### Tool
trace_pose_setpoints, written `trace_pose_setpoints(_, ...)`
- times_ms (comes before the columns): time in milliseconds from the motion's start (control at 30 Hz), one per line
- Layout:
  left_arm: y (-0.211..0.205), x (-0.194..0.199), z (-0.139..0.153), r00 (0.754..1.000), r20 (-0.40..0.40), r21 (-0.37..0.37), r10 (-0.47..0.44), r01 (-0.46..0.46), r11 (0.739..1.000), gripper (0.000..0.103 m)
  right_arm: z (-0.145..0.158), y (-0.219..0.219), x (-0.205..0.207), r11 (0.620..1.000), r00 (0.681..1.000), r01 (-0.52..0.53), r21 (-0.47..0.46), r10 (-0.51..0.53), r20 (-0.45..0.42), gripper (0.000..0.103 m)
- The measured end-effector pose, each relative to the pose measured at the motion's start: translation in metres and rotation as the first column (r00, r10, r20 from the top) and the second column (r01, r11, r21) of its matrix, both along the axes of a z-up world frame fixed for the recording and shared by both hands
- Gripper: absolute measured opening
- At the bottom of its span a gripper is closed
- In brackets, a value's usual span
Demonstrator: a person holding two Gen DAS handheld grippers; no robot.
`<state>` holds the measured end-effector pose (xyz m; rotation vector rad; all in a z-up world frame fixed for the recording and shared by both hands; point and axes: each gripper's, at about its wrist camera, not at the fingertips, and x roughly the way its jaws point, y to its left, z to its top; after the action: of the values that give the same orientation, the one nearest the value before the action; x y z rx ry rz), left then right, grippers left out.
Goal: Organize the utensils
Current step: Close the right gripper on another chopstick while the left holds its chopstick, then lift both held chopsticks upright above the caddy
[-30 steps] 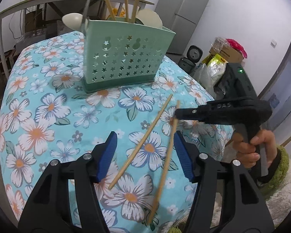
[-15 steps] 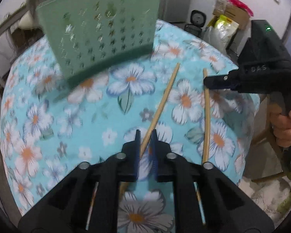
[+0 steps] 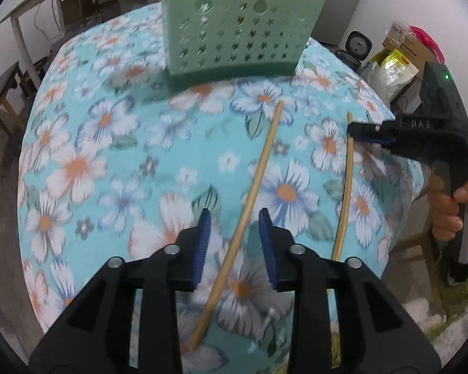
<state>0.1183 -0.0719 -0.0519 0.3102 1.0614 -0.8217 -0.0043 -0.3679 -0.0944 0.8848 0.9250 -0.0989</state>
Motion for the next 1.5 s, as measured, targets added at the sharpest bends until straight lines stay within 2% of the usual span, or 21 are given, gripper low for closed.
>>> trace_pose_setpoints(300,-0.073,0.019,-0.002,0.986,0.114,0.077,-0.118,0.11,0.991,0.032,0.0,0.001,0.001,1.0,1.0,-0.005,-0.014,0.005,-0.006,0.013)
trace_pose_setpoints(400,-0.089,0.023,-0.006,0.984,0.122,0.094,-0.129,0.118,0.989,0.031,0.0,0.002,0.002,1.0,1.0,-0.007,-0.022,0.007,-0.012,0.014)
trace_pose_setpoints(600,-0.097,0.026,-0.014,0.984,0.128,0.107,-0.128,0.114,0.988,0.031,-0.001,0.0,0.005,1.0,1.0,-0.013,-0.015,0.013,-0.022,0.015)
trace_pose_setpoints(900,-0.109,0.027,-0.016,0.983,0.132,0.116,-0.13,0.115,0.987,0.024,-0.004,-0.008,0.013,1.0,1.0,0.0,0.019,0.001,-0.028,0.017)
trace_pose_setpoints(1067,-0.113,0.025,-0.017,0.983,0.128,0.115,-0.128,0.114,0.987,0.022,-0.003,-0.009,0.018,1.0,1.0,0.003,0.022,-0.003,-0.022,0.023)
trace_pose_setpoints(1300,-0.114,0.025,-0.017,0.984,0.127,0.114,-0.127,0.113,0.987,0.021,0.002,0.004,0.024,0.997,0.999,0.004,-0.08,-0.006,-0.034,0.023)
trace_pose_setpoints(1500,-0.116,0.025,-0.018,0.983,0.13,0.116,-0.128,0.113,0.987,0.021,0.004,0.011,0.025,0.986,0.999,0.007,-0.164,-0.014,-0.043,0.019)
